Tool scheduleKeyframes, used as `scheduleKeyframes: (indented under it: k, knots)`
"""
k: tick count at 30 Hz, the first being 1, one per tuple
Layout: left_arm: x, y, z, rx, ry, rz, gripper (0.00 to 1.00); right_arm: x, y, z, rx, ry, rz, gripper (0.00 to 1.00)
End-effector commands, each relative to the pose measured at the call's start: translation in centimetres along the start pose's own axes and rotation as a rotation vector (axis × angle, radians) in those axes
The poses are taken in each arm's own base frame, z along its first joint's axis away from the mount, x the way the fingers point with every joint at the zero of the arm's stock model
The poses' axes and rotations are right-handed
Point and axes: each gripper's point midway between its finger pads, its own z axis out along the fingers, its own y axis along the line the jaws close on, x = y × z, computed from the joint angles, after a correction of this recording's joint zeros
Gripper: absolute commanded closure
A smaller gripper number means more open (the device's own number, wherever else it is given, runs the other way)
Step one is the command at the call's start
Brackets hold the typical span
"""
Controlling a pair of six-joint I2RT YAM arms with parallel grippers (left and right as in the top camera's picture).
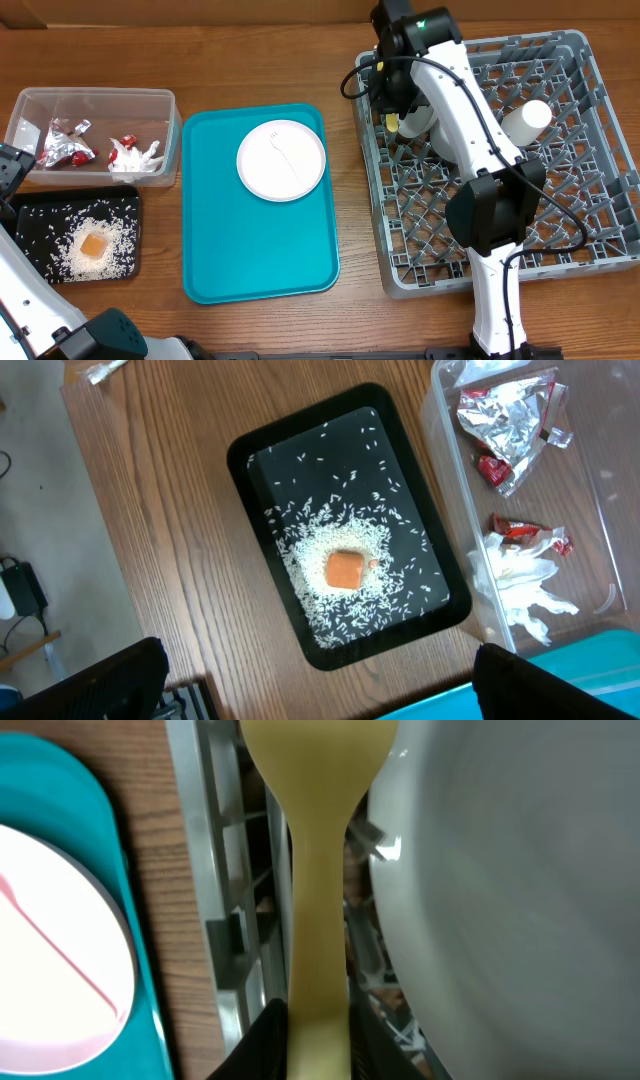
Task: Sort waste into correct bins and load items into the dishwasher rack
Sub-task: 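Return the right gripper to the plate and grasp the pink fork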
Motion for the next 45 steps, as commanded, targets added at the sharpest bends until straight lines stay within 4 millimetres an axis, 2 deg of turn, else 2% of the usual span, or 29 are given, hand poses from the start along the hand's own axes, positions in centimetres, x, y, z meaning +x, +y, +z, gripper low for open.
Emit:
scheduleKeyframes:
  k: [1, 3, 4, 5, 7, 8, 12, 14, 17, 21, 24, 28, 34, 37, 41, 45]
  knots:
    - [0.0, 0.0, -0.3, 0.008, -0.005, -0.016, 0.0, 0.5, 0.3, 1.5, -0.017, 0.027, -0.029, 0.94]
    - [0.0, 0.0, -0.3, 0.008, -0.005, -0.016, 0.0, 0.5, 0.3, 2.0, -0.017, 0.029, -0.029, 0.85]
    - [0.0, 0.0, -0.3, 0.008, -0.005, -0.016, 0.0, 0.5, 0.3, 2.0, -0.017, 0.029, -0.029, 0.76]
    - [0.0, 0.0, -0.3, 0.008, -0.005, -0.016, 0.0, 0.4, 0.3, 2.0, -0.018, 0.027, -0.029, 0.64]
    - [0.0, 0.0, -0.3, 0.008, -0.005, -0.016, 0.0, 0.4, 0.3, 2.0, -0.017, 0.025, -0.029, 0.28]
    - [0.0, 0.0, -0.3, 0.008, -0.005, -0.016, 0.0, 0.4, 0.3, 1.9, -0.017, 0.025, -0.029, 0.23]
    - [0.0, 0.0, -0.3, 0.008, -0.005, -0.016, 0.0, 0.4, 0.3, 0.7, -0.019, 0.02, -0.021, 0.2]
    - [0.0, 0.0, -0.3, 0.008, -0.005, -0.016, 0.0, 0.3, 0.5, -0.5, -0.028, 0.012, -0.018, 0.2]
    - [0.0, 0.0, -0.3, 0.008, -0.005, -0.016, 0.0, 0.2, 1.7, -3.3, -0.078, -0.022, -0.03, 0.2]
    - [0.0, 0.0, -0.3, 0.008, -0.005, -0.016, 0.0, 0.5, 5.0, -6.7, -0.175, -0.071, -0.08, 0.2]
    - [0.0, 0.0, -0.3, 0.008, -0.005, -0.016, 0.0, 1.5, 8.7, -7.4, -0.206, -0.09, -0.156, 0.2]
    - [0.0, 0.0, -0.3, 0.008, -0.005, -0.016, 0.0, 2.0, 12.6, -5.9, -0.196, -0.115, -0.24, 0.17]
    - [0.0, 0.0, -0.3, 0.008, -0.005, -0.016, 0.0, 3.5, 17.6, -1.0, -0.185, -0.123, -0.325, 0.12]
    - [0.0, 0.0, -0.3, 0.008, -0.005, -0.016, 0.0, 4.0, 18.3, 2.0, -0.155, -0.123, -0.3, 0.09]
    - [0.0, 0.0, -0.3, 0.008, -0.005, -0.016, 0.0, 5.1, 18.1, 6.0, -0.138, -0.09, -0.288, 0.06]
    - [0.0, 0.0, -0.3, 0.008, -0.005, -0.015, 0.0, 6.6, 17.6, 8.2, -0.133, -0.042, -0.29, 0.06]
